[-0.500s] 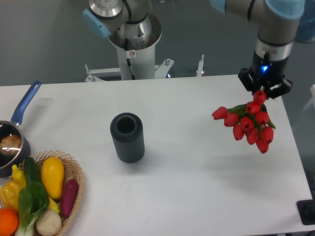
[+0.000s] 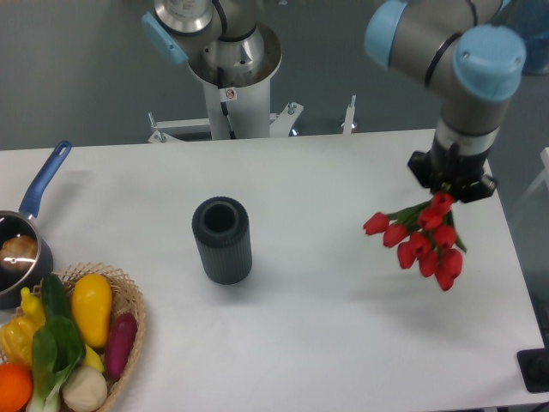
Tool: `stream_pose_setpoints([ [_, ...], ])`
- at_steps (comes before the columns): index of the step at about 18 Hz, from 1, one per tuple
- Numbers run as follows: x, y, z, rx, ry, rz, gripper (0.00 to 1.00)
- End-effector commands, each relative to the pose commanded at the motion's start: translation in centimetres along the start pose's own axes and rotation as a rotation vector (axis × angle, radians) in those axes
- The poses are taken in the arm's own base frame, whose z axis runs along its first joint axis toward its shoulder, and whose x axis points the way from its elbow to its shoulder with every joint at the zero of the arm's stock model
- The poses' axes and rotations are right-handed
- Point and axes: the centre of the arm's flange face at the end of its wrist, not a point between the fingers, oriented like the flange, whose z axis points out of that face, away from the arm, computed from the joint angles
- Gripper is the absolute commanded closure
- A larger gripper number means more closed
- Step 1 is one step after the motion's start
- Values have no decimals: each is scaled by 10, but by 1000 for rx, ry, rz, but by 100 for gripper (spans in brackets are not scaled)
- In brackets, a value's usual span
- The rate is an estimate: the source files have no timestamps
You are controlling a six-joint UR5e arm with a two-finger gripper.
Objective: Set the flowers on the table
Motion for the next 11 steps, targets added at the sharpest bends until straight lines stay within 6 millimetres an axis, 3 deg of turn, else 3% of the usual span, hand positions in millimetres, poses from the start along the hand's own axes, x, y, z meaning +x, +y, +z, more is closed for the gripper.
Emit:
stream_pose_setpoints([
  [3,12,-18,8,-3,15,13,80],
  [6,24,-30,12,3,25,-8,48],
  [7,26,-31,12,7,27,-25,16],
  [8,27,-33,11,6,23,-25,0],
  [11,29,-31,11,7,11,-24,0],
])
